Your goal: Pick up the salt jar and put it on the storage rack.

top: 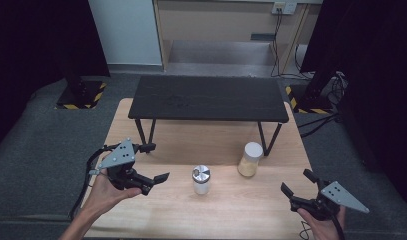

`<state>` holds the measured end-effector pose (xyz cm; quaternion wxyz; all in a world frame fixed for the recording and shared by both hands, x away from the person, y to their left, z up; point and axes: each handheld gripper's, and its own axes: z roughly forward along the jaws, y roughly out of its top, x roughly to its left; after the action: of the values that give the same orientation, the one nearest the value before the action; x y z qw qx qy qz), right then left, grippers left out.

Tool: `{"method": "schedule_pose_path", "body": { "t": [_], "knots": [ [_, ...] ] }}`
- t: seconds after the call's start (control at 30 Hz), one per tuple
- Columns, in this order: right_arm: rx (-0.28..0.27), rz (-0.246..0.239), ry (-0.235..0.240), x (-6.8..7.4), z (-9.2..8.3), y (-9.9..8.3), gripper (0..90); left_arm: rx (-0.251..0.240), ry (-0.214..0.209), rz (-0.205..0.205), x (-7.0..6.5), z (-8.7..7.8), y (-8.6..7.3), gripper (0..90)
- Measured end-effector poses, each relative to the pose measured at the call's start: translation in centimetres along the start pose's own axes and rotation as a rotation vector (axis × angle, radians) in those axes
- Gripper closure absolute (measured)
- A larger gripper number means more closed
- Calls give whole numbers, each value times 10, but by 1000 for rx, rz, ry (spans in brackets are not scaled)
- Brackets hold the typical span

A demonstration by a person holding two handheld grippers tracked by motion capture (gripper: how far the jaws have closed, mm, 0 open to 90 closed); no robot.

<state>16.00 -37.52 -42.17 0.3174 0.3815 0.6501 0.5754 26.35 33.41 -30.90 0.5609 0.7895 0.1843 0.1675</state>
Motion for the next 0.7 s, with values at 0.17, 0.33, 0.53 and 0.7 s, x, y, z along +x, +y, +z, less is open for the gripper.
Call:
{"method": "schedule_pose_path", "body": {
  "t": [0.17,0.33,0.53,0.7],
  "knots": [
    [-1,-5,1,1,0,1,62,8,-6,-6,-1,11,-6,28],
    [0,-7,3,1,0,0,62,28,-16,-8,-3,26,-10,31],
    [-2,-6,2,1,0,0,63,47,-15,-26,-7,47,-16,34],
    [-3,-7,2,1,-1,1,63,57,-16,-29,-12,65,-23,47]
  ]
}}
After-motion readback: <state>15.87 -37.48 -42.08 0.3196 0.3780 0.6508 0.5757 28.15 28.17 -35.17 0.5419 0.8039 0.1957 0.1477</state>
